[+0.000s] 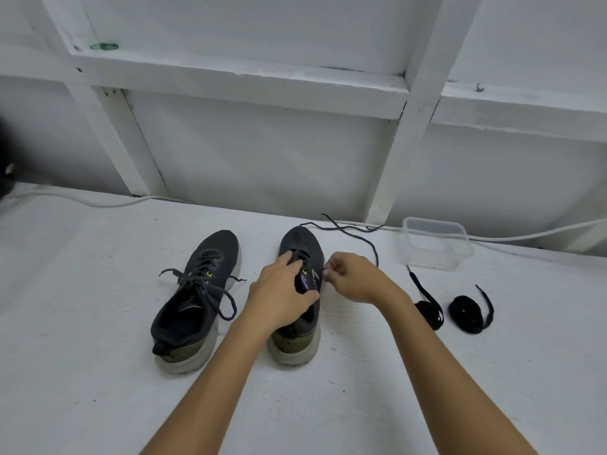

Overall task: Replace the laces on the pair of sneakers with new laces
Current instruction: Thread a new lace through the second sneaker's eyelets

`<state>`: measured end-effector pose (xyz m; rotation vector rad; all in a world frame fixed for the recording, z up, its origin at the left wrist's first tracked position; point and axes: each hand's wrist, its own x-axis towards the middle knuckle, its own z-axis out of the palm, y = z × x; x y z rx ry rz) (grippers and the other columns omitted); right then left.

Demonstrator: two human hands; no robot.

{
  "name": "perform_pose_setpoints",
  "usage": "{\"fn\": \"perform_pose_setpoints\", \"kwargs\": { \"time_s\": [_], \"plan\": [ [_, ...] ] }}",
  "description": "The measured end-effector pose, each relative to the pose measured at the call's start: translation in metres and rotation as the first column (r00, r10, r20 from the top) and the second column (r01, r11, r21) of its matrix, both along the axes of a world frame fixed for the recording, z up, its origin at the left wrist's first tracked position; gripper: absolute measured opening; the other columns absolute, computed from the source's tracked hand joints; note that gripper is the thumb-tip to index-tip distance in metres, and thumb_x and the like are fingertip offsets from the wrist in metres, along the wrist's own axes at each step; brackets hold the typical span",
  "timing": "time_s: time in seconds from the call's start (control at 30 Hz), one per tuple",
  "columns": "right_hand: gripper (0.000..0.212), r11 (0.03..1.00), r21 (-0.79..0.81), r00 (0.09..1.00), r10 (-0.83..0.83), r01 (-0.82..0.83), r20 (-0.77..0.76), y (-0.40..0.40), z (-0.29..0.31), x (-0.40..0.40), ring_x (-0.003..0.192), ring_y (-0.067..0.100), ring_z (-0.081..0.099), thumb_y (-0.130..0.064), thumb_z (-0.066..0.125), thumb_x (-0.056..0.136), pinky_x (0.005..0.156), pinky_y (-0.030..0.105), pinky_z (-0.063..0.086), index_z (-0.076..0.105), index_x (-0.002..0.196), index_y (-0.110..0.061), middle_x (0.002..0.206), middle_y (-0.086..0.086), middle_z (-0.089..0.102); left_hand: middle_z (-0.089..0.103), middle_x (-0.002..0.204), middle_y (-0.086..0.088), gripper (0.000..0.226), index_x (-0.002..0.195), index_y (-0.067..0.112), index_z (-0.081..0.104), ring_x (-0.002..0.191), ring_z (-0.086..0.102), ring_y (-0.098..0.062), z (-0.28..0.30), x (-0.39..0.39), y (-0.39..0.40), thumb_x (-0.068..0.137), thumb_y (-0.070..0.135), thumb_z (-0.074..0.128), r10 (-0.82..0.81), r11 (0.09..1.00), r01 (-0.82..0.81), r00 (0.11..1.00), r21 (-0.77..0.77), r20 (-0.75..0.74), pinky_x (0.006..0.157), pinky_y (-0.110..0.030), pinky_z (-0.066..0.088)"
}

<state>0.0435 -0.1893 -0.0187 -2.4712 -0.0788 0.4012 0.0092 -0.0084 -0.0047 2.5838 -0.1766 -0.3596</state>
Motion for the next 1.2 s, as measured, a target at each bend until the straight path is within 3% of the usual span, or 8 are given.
{"fn": "perform_pose_setpoints", "kwargs": {
  "time_s": [0.23,0.37,0.47,0.67,0.87,1.0,1.1,1.2],
  "plan": [
    [0.023,0.989,0.143,0.992,-0.041,0.024,0.117,-0.012,0.036,-0.001,0.055,0.004,0.048,-0.041,0.066,0.094,0.059,0.023,0.04,0.069,0.078,-0.025,0.059,-0.011,0.056,0.034,0.155,-0.002,0.083,0.155,0.02,0.031,0.14,0.037,-0.025,-0.005,-0.001,-0.001,0.088,0.053,0.066,0.125,0.988,-0.126,0.992,-0.086,-0.016,0.11,-0.043,0.039],
    [0.024,0.986,0.159,0.991,0.025,-0.047,0.134,-0.009,0.056,0.001,0.063,0.013,0.052,-0.04,0.064,0.096,0.065,0.03,0.045,0.073,0.083,-0.021,0.076,0.011,0.066,0.023,0.163,0.006,0.054,0.148,0.041,0.043,0.148,0.021,-0.022,0.007,0.013,0.001,0.096,0.049,0.057,0.012,0.999,-0.006,0.984,-0.033,0.176,0.114,-0.046,0.03],
    [0.025,0.994,0.09,0.987,0.045,-0.059,0.153,-0.005,0.064,0.002,0.061,0.011,0.05,-0.041,0.064,0.096,0.062,0.029,0.042,0.072,0.084,-0.021,0.07,0.002,0.062,0.047,0.148,0.007,0.024,0.117,0.035,0.07,0.139,0.036,-0.02,0.01,0.033,0.007,0.097,0.042,0.059,-0.015,0.992,0.044,0.972,-0.121,0.235,0.111,-0.043,0.035],
    [0.027,0.999,0.041,0.99,-0.028,0.023,0.141,-0.025,0.06,0.0,0.053,0.009,0.045,-0.039,0.059,0.1,0.057,0.025,0.037,0.073,0.084,-0.021,0.055,-0.012,0.05,0.067,0.098,0.003,0.017,0.096,0.016,0.067,0.099,0.061,-0.021,0.0,0.038,0.03,0.099,0.027,0.055,0.388,0.887,-0.365,0.921,-0.282,0.029,0.08,-0.029,0.043],
    [0.029,0.996,0.078,0.982,0.016,-0.031,0.188,-0.011,0.063,-0.003,0.052,0.007,0.041,-0.037,0.058,0.101,0.055,0.024,0.034,0.071,0.086,-0.015,0.058,-0.01,0.049,0.056,0.139,0.01,0.045,0.142,0.028,0.053,0.136,0.038,-0.013,0.014,0.034,0.018,0.098,0.028,0.061,-0.034,0.953,0.146,0.922,-0.264,0.385,0.111,-0.037,0.035],
    [0.03,0.993,0.088,0.975,0.053,-0.073,0.214,0.0,0.067,-0.001,0.054,0.009,0.04,-0.037,0.058,0.101,0.054,0.025,0.032,0.066,0.08,-0.018,0.061,-0.007,0.049,0.063,0.094,0.026,0.017,0.11,0.031,0.071,0.102,0.047,-0.011,0.025,0.04,0.009,0.099,0.033,0.059,-0.16,0.947,0.264,0.882,-0.184,0.443,0.095,-0.044,0.043],
    [0.029,0.991,0.115,0.981,0.041,-0.064,0.19,-0.003,0.066,-0.001,0.055,0.009,0.042,-0.038,0.057,0.101,0.056,0.026,0.035,0.069,0.084,-0.018,0.061,-0.009,0.049,0.063,0.085,0.023,0.016,0.094,0.032,0.069,0.092,0.052,-0.014,0.022,0.046,0.019,0.099,0.035,0.055,-0.098,0.974,0.18,0.883,-0.139,0.46,0.089,-0.045,0.045],
    [0.028,0.992,0.128,0.985,0.0,-0.022,0.171,-0.009,0.065,-0.004,0.054,0.008,0.042,-0.036,0.054,0.103,0.055,0.024,0.037,0.07,0.083,-0.025,0.061,-0.01,0.049,0.066,0.086,0.011,0.019,0.093,0.024,0.069,0.09,0.062,-0.022,0.016,0.054,0.041,0.099,0.032,0.053,0.281,0.942,-0.167,0.867,-0.29,0.411,0.083,-0.042,0.051]
  ]
}}
